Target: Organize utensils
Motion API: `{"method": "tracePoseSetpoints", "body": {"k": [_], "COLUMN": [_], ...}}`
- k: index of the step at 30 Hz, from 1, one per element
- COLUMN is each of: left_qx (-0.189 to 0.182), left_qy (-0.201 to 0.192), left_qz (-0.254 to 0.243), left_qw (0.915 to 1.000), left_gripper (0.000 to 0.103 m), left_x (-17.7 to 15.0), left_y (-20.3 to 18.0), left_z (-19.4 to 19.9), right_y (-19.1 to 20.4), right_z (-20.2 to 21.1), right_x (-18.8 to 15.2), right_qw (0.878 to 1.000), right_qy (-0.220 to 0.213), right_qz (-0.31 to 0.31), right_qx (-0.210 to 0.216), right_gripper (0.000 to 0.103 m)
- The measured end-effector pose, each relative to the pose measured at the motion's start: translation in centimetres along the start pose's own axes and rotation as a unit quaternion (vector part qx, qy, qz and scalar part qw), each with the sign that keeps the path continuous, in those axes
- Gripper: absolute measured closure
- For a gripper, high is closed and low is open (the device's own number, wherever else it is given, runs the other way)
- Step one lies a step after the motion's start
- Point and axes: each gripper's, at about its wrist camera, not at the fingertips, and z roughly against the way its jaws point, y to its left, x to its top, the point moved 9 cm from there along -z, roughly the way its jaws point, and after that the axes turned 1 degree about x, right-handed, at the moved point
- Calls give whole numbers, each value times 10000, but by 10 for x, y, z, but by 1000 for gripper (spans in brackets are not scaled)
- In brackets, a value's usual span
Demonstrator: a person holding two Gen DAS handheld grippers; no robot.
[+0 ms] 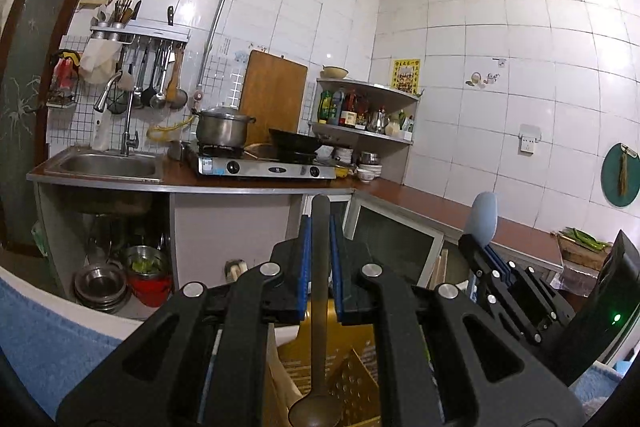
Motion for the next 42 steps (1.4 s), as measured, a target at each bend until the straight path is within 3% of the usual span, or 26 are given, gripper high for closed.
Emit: {"method": "tracePoseSetpoints", "body": {"k": [9, 14, 23, 30, 34, 35, 37, 38, 39, 41, 42], "left_qx": [64, -25, -8, -1, 26, 35, 180, 290, 376, 449, 453], "left_qy": [101, 232, 12, 356, 695, 767, 914, 950, 921, 1003, 1077], "left_qz": [115, 178, -68, -124, 168, 202, 151, 126, 118, 84, 74], "left_qw": [9999, 9996, 10000, 9993, 9974, 9968, 9955, 9950, 9950, 9939, 9931], "left_gripper": [95, 95, 95, 95, 95, 93, 70, 50, 44, 44, 43], "left_x": [-17, -14, -2, -28, -38, -39, -42, -43, -42, -44, -45], "left_y": [12, 16, 4, 9, 22, 23, 25, 26, 28, 30, 30], "left_z": [13, 21, 21, 19, 22, 24, 33, 39, 46, 59, 63], "right_y": [7, 0, 1, 4, 7, 8, 9, 9, 9, 7, 6], "right_z": [21, 31, 34, 37, 41, 42, 43, 44, 44, 48, 50], "right_x": [-24, -22, 1, -18, -26, -26, -27, -29, -31, -31, -30], "right_qw": [9993, 9978, 9986, 9971, 9930, 9915, 9887, 9862, 9833, 9803, 9798], "right_qy": [256, 497, 210, 436, 823, 941, 1139, 1317, 1506, 1692, 1723], "right_qz": [216, -36, 196, 276, 208, 188, 153, 141, 114, 31, 25], "right_qx": [162, 434, 438, 553, 822, 874, 962, 997, 1013, 1021, 1020], "right_gripper": [97, 97, 98, 98, 97, 97, 97, 96, 91, 50, 49]}}
